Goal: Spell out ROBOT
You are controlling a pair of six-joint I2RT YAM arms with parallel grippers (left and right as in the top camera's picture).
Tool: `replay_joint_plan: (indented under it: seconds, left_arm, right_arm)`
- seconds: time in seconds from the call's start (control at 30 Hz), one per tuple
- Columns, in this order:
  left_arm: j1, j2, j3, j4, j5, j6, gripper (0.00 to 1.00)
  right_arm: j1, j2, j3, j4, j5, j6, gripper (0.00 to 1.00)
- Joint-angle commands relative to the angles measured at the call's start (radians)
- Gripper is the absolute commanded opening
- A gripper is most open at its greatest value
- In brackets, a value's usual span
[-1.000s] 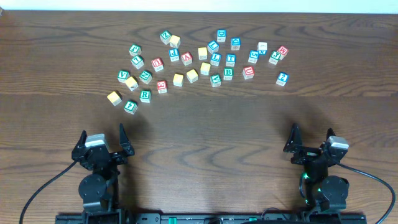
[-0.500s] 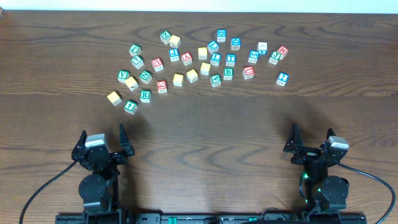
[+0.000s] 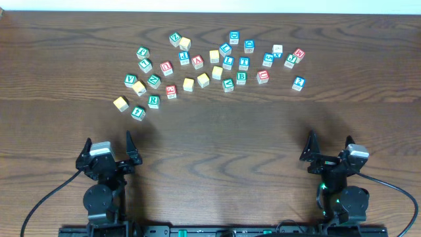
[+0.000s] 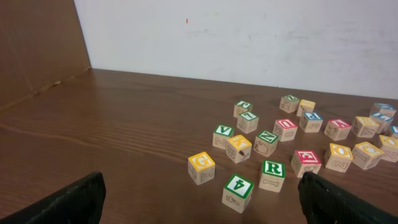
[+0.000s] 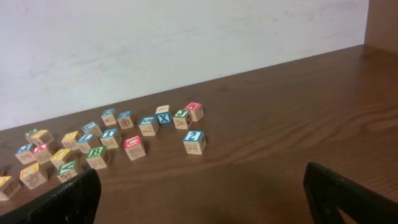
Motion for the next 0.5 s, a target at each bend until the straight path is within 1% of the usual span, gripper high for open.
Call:
replay_joint_plan:
  seconds: [0.0,0.07,0.2,0.47]
  left_arm:
    - [0.007,-0.006,-0.008,-0.041,0.015,-0.042,0.98]
    - [0.007,-0.003,-0.001,-0.042,0.044,-0.042,0.98]
    - [0.007,0.031,0.017,-0.041,0.048,-0.042,0.98]
    - [0.007,0.164,0.1,-0.041,0.07,-0.042,0.98]
  right_arm:
    - [-0.006,-0.006,-0.003,-0.001,0.001,-0.014,0.99]
    - [-0.006,-0.006,-0.003,-0.001,0.001,-0.014,0.99]
    - [-0.006,-0.006,-0.003,-0.001,0.001,-0.014,0.99]
    - [-0.006,-0.006,-0.003,-0.001,0.001,-0.014,0.99]
